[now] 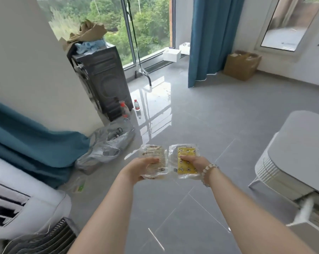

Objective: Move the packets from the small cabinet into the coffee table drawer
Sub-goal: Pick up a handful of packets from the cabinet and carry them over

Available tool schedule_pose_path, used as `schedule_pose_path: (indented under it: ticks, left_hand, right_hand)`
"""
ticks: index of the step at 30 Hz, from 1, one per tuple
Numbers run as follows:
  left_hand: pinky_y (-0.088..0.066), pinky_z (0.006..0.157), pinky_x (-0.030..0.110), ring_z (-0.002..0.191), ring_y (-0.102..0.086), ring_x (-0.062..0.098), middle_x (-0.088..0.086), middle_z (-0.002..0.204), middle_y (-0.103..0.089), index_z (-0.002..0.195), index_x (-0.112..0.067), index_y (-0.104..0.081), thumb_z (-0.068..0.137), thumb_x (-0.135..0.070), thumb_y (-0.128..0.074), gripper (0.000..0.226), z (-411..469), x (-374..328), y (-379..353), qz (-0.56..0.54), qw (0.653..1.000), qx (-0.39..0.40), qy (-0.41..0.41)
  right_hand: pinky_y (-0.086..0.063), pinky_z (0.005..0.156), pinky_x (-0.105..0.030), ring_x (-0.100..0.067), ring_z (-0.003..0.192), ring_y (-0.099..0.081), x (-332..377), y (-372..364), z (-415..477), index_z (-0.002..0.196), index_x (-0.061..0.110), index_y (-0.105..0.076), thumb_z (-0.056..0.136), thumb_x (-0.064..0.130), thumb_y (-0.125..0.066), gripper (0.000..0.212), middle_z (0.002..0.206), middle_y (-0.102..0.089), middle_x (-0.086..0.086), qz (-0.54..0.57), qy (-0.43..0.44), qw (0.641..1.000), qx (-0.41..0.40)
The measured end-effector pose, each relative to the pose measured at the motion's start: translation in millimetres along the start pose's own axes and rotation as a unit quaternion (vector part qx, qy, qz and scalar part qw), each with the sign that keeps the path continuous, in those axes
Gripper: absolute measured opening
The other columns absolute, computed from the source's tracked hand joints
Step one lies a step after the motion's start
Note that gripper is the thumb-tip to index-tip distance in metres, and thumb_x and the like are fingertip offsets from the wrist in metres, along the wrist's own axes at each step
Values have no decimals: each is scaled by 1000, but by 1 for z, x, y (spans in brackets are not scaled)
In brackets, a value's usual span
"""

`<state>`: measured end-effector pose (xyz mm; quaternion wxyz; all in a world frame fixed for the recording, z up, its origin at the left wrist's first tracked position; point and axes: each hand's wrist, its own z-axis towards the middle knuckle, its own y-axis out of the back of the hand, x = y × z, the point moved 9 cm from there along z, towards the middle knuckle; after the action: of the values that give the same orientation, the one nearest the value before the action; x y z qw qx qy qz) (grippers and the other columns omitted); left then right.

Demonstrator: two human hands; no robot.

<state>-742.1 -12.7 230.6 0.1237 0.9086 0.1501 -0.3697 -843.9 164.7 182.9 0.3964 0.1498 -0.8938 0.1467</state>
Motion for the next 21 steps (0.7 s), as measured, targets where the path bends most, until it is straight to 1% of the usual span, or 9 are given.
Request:
schedule_pose_path:
  ticks: [2, 3, 5, 7, 9, 12, 16, 18, 21]
  left_hand:
    - [-47, 46, 14, 58, -65, 4, -6, 79, -68, 96, -18, -66, 83, -23, -71, 14, 9, -10, -29, 20, 1000, 16, 2]
    - [-46, 42, 13, 52, -65, 3, -6, 76, -68, 95, -17, -66, 84, -22, -70, 13, 11, -14, -44, 28, 999, 27, 3]
    - [-48, 43, 15, 50, -65, 4, -5, 72, -69, 95, -16, -65, 83, -20, -71, 14, 19, -24, -74, 36, 998, 51, 1]
    - [-52, 54, 21, 61, -67, 9, -3, 76, -71, 97, -15, -66, 82, -19, -72, 16, 27, -29, -101, 49, 996, 72, 3]
    - [-53, 60, 23, 68, -66, 12, -1, 83, -71, 99, -14, -66, 81, -19, -73, 20, 35, -31, -125, 65, 994, 87, 8]
    - [-53, 55, 22, 72, -68, 12, 1, 92, -72, 110, -11, -64, 81, -20, -73, 32, 47, -35, -157, 94, 989, 115, 18]
    - [-53, 56, 24, 72, -67, 14, 3, 93, -71, 112, -10, -62, 80, -20, -74, 35, 65, -47, -194, 137, 981, 137, 15]
    - [-55, 61, 25, 73, -67, 15, 4, 93, -71, 112, -9, -62, 81, -18, -73, 34, 73, -59, -215, 148, 977, 154, 5]
    - [-56, 77, 32, 81, -67, 19, 8, 102, -70, 115, -7, -62, 81, -17, -73, 38, 85, -79, -251, 168, 968, 187, -7]
  right_hand:
    - [-56, 84, -41, -22, 69, -68, -3, 31, 1, 89, 8, -69, 79, 19, -75, 16, 79, -72, -7, 10, -5, 1000, -20]
    - [-55, 86, -42, -23, 71, -68, -3, 45, 0, 88, 8, -69, 79, 19, -75, 16, 81, -72, -8, 17, -6, 999, -27]
    - [-55, 79, -37, -21, 68, -67, -1, 72, -2, 85, 8, -69, 80, 19, -74, 13, 79, -72, -7, 36, -3, 998, -44]
    - [-55, 73, -33, -20, 67, -67, 0, 97, -4, 86, 8, -68, 81, 18, -73, 12, 80, -71, -7, 58, 0, 996, -64]
    - [-56, 80, -36, -21, 72, -68, -2, 118, -5, 89, 7, -68, 80, 17, -73, 15, 84, -71, -9, 82, 2, 994, -78]
    - [-52, 95, -43, -26, 85, -69, -7, 143, -5, 96, 7, -69, 77, 19, -76, 23, 94, -72, -10, 98, -4, 990, -102]
    - [-51, 95, -41, -24, 84, -69, -6, 176, -9, 95, 8, -69, 76, 21, -77, 24, 92, -73, -9, 124, -6, 982, -142]
    - [-51, 94, -37, -21, 83, -68, -2, 194, -11, 92, 11, -69, 77, 23, -76, 21, 90, -72, -6, 131, -6, 978, -161]
    - [-50, 97, -36, -21, 88, -68, 11, 223, -13, 93, 12, -70, 78, 26, -75, 22, 92, -72, -5, 141, 8, 972, -187]
